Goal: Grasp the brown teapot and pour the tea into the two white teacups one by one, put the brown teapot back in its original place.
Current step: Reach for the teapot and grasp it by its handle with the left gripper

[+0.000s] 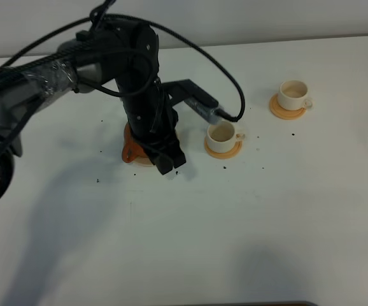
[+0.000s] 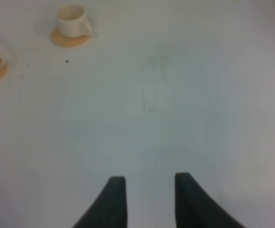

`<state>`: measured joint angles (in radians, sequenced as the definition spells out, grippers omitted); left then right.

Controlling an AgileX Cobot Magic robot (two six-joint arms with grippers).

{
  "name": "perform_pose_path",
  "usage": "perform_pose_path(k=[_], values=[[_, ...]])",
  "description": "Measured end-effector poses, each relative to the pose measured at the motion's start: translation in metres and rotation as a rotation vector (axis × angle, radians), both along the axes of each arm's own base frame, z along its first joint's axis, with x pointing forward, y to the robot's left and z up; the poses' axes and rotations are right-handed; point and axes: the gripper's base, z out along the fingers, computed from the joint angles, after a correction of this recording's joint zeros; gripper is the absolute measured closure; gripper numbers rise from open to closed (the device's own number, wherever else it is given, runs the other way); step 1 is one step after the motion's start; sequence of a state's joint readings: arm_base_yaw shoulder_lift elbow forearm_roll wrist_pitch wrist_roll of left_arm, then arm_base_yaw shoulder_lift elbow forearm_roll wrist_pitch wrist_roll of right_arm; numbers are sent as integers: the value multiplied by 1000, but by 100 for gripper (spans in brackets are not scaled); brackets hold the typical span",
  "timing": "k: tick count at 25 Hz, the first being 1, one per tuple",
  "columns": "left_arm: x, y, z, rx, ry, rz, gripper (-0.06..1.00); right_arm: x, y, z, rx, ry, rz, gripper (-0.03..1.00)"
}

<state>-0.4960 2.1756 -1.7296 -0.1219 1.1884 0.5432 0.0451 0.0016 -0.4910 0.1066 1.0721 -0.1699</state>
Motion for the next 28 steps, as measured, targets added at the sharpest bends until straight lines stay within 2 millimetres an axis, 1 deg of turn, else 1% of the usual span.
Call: perform_pose_path(k=[3, 6, 9, 13, 16, 20, 23, 26, 28], values=[[-2, 4, 22, 34, -66, 98, 67, 0, 0, 0, 0, 0, 0, 73], [0, 11, 33, 90, -121, 217, 67, 0, 0, 0, 0, 0, 0, 73], [2, 15, 33, 112, -133, 301, 67, 0, 0, 0, 0, 0, 0, 73], [4, 20, 33, 116, -133, 341, 67, 0, 0, 0, 0, 0, 0, 73], [9, 29, 33, 118, -132, 366, 67, 0, 0, 0, 0, 0, 0, 73], [16, 46, 33, 124, -134, 370, 67, 0, 0, 0, 0, 0, 0, 73], [19, 51, 33, 131, -138, 350, 67, 0, 0, 0, 0, 0, 0, 73], [21, 52, 26, 149, -132, 319, 67, 0, 0, 0, 0, 0, 0, 73], [22, 51, 16, 161, -111, 301, 67, 0, 0, 0, 0, 0, 0, 73]])
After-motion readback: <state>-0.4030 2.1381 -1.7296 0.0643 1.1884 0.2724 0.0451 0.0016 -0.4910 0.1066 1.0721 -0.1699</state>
